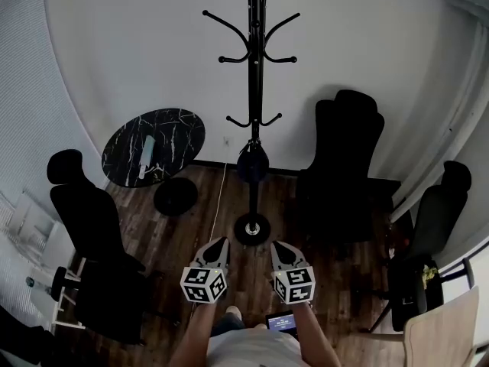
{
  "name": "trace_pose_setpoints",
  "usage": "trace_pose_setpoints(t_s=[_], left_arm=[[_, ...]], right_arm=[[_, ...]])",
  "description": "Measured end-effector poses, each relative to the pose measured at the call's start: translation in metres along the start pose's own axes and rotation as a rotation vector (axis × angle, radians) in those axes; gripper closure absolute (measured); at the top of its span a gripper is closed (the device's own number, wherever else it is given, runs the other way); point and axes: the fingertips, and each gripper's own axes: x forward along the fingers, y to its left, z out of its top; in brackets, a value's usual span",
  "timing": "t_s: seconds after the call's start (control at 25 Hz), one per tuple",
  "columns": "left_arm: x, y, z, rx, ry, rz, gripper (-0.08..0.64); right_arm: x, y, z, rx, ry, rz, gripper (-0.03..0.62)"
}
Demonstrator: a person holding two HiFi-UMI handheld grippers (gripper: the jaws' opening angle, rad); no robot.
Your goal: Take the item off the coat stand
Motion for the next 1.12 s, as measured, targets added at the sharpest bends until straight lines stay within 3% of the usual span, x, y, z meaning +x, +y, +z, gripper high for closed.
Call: trace_pose_setpoints(t_s=[0.16,0.32,0.52,0.72,1.12], left_arm=[[-0.006,-0.005,0.001,-0.039,-0.006,-0.025,0.540],[-0.015,0.003,0.010,-0.010,-0.040,0.021,0.540],[-0.025,0.005,0.013,0.008,-0.057,0.025,0.540],[-0.023,0.007,0.007,0.034,-0.027,0.030,0.540],[0.028,0.021,0.017,0.077,-0.040,-0.017,0.540]], right_arm=[[-0.003,0.004,0.007,0.008,-0.021,0.028,0.581],[-0.003,0.010,0.006,0.025,-0.019,0.047,0.580],[-0.003,0.022,0.007,0.027,-0.017,0.081,0.580],[0.000,0.025,0.004,0.045,-0.013,0.095,0.580],[0.039,-0.020,0.007,0.082,-0.001,0.007,0.580]])
